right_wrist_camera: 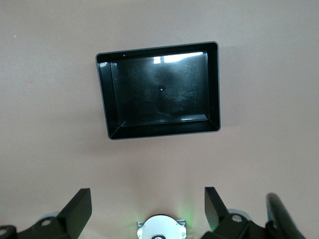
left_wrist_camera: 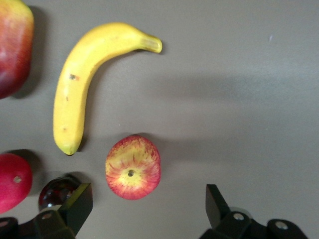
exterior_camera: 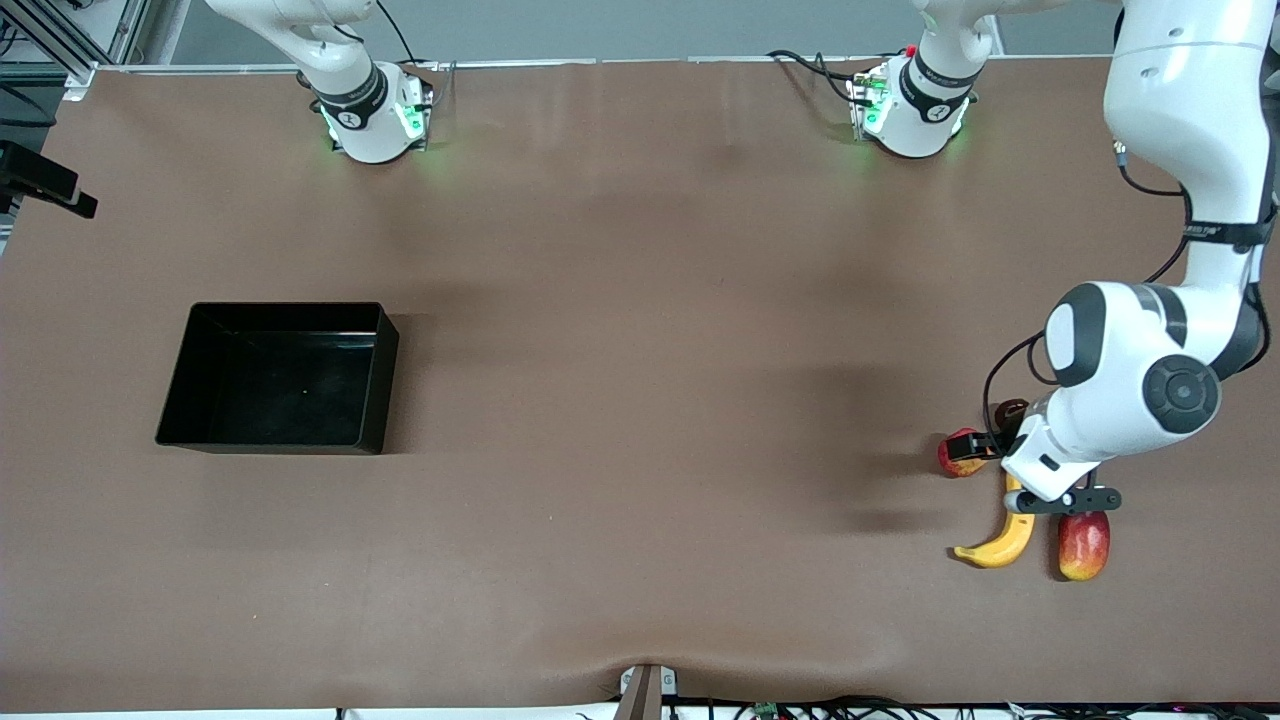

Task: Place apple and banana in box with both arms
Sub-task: 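Reach the left gripper to the red-yellow apple and grasp it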

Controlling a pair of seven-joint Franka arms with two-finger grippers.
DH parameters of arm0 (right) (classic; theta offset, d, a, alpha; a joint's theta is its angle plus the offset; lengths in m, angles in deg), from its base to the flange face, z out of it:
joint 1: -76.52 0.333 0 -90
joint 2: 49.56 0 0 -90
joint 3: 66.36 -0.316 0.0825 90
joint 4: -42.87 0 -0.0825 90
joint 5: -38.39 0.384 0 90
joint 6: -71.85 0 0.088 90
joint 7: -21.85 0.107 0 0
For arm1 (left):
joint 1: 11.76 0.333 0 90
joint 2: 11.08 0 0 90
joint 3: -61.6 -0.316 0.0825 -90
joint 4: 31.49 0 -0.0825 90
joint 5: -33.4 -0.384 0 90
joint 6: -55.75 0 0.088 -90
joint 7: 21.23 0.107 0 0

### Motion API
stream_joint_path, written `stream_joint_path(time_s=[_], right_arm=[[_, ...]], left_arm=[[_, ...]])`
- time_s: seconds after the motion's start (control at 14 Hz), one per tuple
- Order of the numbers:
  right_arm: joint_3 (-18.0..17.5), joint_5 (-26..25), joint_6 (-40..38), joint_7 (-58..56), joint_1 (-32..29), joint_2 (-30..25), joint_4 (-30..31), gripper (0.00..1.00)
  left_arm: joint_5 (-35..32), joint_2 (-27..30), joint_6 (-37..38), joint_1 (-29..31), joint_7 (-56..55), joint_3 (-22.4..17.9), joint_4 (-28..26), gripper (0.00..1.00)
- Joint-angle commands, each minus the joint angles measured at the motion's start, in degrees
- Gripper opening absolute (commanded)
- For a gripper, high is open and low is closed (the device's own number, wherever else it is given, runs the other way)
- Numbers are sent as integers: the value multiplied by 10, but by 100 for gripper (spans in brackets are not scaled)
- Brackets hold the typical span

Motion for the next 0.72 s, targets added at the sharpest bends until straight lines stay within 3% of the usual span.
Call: stream_joint_path(time_s=[0.0, 0.43, 0.64], right_arm=[[-5, 11, -2, 1, -8, 3, -6, 100], [-4, 11, -2, 1, -9, 3, -7, 100], [-5, 11, -1, 1, -9, 3, -7, 100]], left_arm=[[-1, -14, -9, -1, -9, 0, -2, 100], [-49, -20, -17, 5, -9, 0, -33, 100], [-52, -26, -55, 6, -9, 0, -53, 100]])
